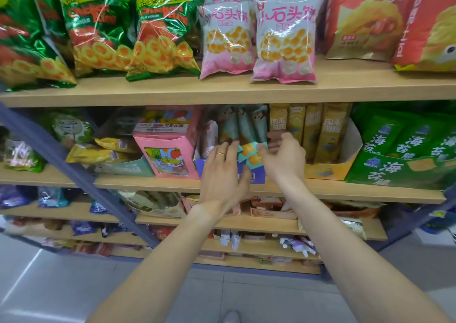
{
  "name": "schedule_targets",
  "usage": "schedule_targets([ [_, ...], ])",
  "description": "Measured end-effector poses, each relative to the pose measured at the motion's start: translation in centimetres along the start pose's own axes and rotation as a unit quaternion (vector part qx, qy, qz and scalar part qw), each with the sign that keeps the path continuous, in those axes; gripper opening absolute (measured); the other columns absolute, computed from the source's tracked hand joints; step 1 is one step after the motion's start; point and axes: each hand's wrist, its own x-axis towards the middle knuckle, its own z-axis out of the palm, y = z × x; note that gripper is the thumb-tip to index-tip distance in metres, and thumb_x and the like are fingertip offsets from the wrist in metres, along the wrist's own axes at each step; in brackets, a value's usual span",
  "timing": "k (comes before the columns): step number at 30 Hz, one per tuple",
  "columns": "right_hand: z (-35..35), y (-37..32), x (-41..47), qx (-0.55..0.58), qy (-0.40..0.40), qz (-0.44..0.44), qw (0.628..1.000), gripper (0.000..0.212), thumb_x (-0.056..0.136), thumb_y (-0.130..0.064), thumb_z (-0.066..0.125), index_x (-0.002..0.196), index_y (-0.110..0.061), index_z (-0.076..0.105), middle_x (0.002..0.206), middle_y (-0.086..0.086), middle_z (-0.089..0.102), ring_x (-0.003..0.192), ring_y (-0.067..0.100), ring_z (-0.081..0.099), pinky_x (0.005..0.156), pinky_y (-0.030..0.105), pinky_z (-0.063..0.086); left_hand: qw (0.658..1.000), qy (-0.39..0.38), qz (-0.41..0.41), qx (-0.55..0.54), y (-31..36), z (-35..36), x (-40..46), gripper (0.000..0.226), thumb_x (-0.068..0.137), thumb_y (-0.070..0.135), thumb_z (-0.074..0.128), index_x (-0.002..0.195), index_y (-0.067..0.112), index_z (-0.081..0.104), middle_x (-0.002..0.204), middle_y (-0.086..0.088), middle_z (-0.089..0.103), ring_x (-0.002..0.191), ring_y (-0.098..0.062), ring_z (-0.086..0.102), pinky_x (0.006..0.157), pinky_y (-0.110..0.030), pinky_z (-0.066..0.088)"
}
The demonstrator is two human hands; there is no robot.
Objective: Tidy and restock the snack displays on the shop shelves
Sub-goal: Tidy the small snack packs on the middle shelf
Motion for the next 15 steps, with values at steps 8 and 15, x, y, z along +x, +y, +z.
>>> schedule_targets([
  [8,-0.3,-1.9,-2.5,-0.078,0.133,-0.169,0.973,0.029,0.093,-0.033,0.068,0.115,-0.017,0.062,0.109,-0.001,0.065,0.102,0.021,0.057,0.082,0.028,0.043,0.998,0.035,0.026,-0.043,-2.6,-1.4,-2.0,0.058,0.098,0.015,0.055,0.154,0.006,0.039,0.157,-0.010,0.044,0.148,-0.024,0.036,0.122,-0.036,0.033],
  [15,5.1,-6.5,-2.0,-0.158,-0.039,-0.155,0.974,0.040,0.096,-0.044,0.061,0.118,-0.011,0.061,0.108,0.011,0.070,0.100,0.033,0.067,0.076,0.038,0.049,0.998,0.058,-0.008,0.016,-5.8,-1.8,-3.2,0.052,0.093,0.011,0.058,0.144,0.002,0.050,0.144,-0.014,0.055,0.137,-0.030,0.046,0.115,-0.045,0.039],
])
